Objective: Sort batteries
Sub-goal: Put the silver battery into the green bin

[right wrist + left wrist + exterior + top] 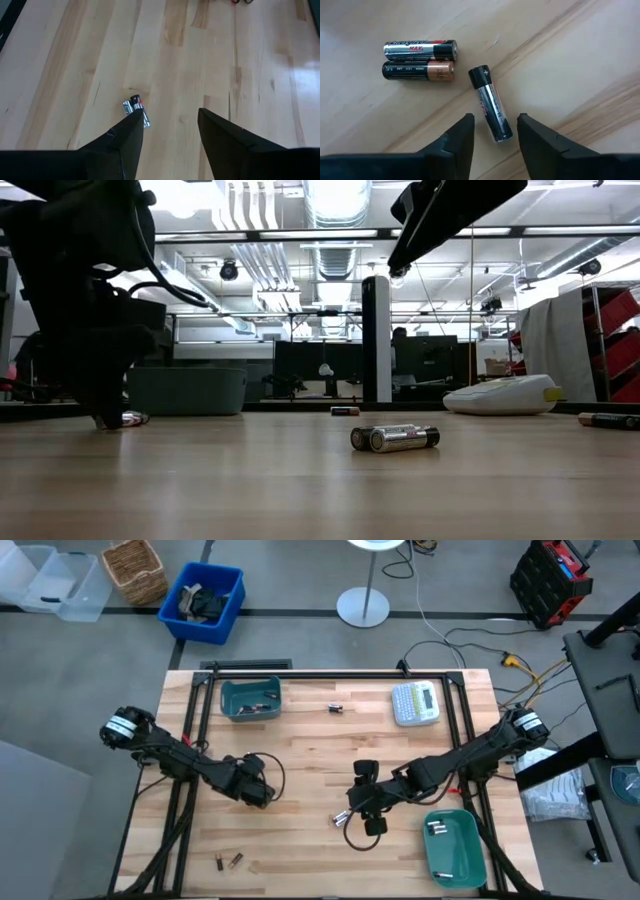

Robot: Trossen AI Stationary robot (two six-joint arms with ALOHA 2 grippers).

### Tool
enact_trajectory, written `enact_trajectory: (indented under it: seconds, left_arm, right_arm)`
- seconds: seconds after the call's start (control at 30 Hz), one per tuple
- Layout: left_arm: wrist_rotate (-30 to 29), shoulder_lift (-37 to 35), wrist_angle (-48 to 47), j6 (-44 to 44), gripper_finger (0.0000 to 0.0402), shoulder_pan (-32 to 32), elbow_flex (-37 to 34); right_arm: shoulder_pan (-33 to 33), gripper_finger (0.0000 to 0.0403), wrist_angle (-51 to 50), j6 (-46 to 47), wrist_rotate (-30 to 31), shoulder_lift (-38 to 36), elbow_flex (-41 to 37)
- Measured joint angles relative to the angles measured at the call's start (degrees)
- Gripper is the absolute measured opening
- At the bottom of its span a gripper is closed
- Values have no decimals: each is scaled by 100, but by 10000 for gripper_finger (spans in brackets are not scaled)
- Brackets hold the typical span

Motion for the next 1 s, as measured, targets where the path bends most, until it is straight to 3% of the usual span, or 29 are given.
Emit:
enact_trajectory:
  seconds: [0.37,0.73,1.0]
  left_arm:
    - [75,-15,167,103,23,-15,-54]
    - [202,-208,138,938,19,-375,451]
    - [-656,-284,367,2573,18,-535,1325]
  right_arm:
    - [0,184,0,2,0,-2,-2]
    - [0,171,215,-4,0,-2,-81]
    - [0,179,1794,-303,64,-2,-565]
